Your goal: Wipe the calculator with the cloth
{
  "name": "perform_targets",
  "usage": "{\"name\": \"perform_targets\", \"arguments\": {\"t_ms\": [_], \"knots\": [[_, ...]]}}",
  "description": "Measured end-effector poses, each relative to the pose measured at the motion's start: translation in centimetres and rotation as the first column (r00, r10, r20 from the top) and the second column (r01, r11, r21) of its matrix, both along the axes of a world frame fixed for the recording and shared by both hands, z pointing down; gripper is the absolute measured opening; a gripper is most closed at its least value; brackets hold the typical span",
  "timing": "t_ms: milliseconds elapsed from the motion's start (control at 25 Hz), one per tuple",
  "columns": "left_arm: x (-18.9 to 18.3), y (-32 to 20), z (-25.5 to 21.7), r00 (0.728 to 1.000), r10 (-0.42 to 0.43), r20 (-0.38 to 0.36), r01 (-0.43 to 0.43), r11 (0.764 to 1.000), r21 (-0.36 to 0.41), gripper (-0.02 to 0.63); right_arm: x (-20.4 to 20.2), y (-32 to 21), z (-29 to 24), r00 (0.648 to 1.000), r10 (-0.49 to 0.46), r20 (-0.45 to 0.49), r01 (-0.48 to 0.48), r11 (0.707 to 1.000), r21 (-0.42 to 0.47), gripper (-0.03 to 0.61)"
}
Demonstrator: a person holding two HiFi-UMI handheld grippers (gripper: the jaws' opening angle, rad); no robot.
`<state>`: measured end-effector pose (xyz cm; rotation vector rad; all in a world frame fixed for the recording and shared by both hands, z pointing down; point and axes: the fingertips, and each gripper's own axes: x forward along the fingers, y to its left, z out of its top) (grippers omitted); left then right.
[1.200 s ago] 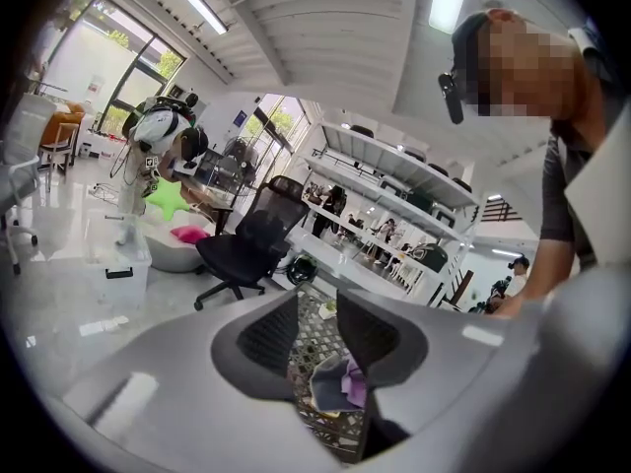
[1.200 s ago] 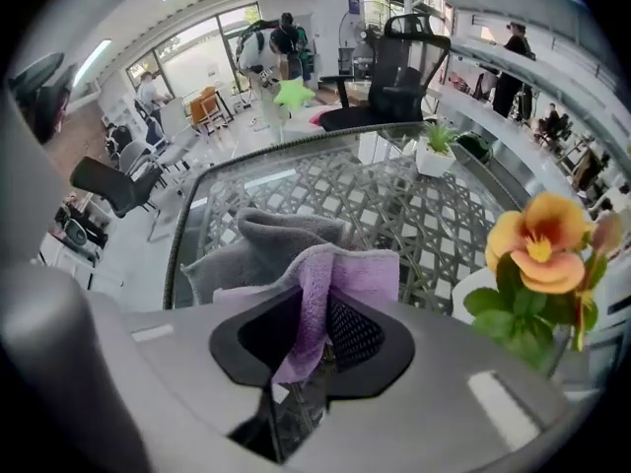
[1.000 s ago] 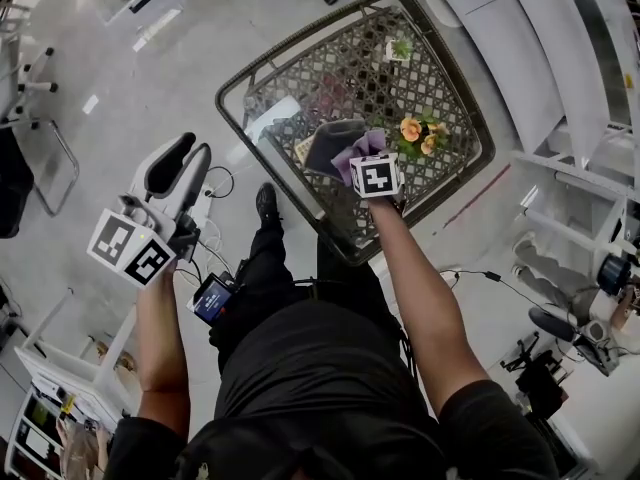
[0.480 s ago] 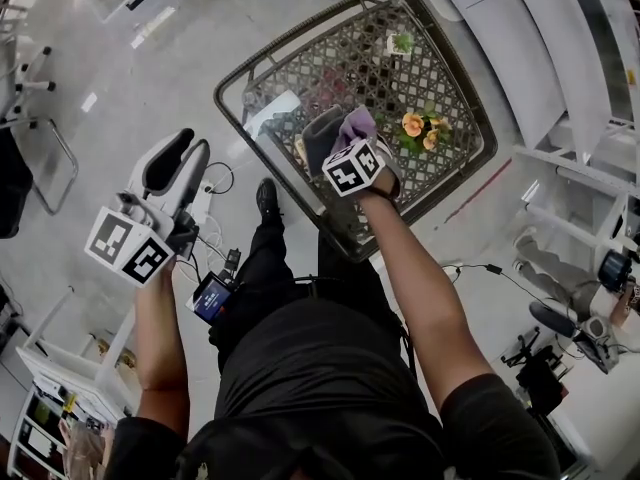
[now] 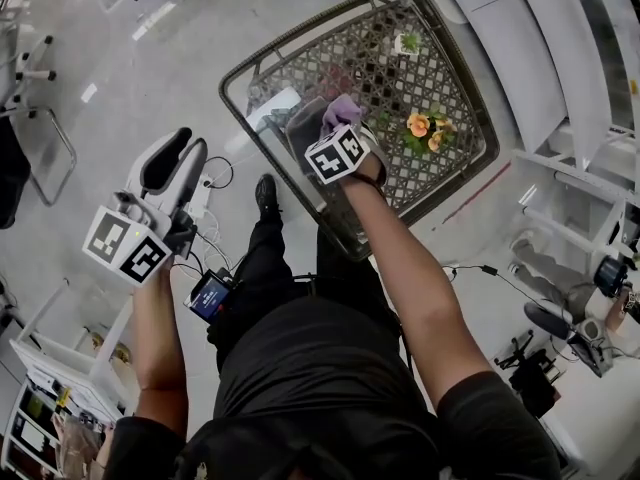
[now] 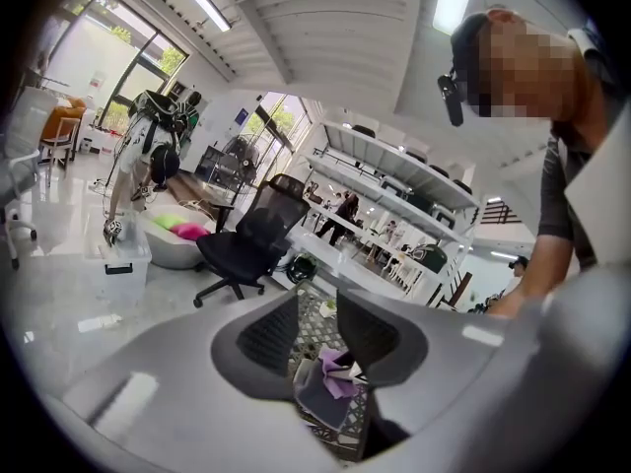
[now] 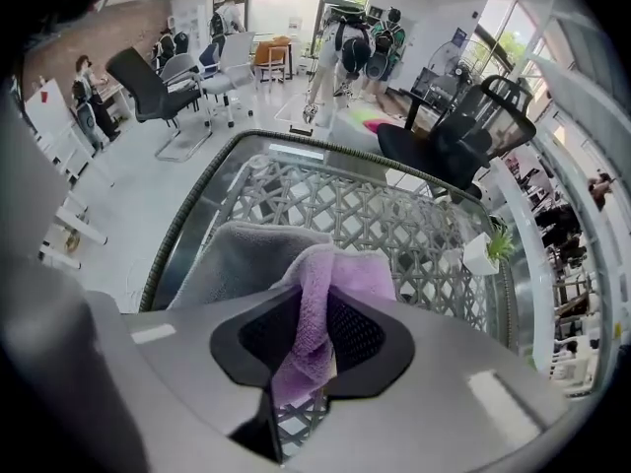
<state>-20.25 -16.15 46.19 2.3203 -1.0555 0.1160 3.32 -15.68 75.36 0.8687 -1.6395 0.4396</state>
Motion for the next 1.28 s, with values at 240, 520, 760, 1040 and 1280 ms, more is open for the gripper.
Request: {"name": "perform_targets", "arguments": {"t_ms": [240, 520, 760, 1040, 1280], "knots": [[0.1, 0.1, -0.2, 1.000, 0.004, -0.002, -0.004, 1.000, 0.007, 0.141, -2.1, -1.6, -0.7, 0.953, 0.184, 0.242, -0.172, 0.983, -0.069, 0.075], [0.0, -0.2, -0.5, 1.000, 0.010, -0.001, -0.010, 1.000, 0.007, 0.141, -1.1, -5.4, -6.0, 0.614, 0.494, 0.616, -0.524, 0.838, -0.150, 0.074], [1.3, -0.3, -0.7, 1.000, 0.030, -0.002, -0.030, 1.000, 0.007, 0.140, 0.0, -2.6, -3.6, 0.609, 0.562, 0.561, -0.539, 0.811, -0.227, 0.074], [2.2, -0.6, -0.9, 0.999, 0.051, 0.000, -0.051, 0.999, 0.015, 0.141, 1.7, 1.2, -1.3, 0.721, 0.532, 0.444, -0.481, 0.845, -0.233, 0.074], [3.3, -0.5, -1.5, 0.998, 0.068, -0.004, -0.068, 0.997, 0.022, 0.141, 3.3, 3.4, -1.5, 0.814, 0.470, 0.342, -0.421, 0.882, -0.210, 0.073]]}}
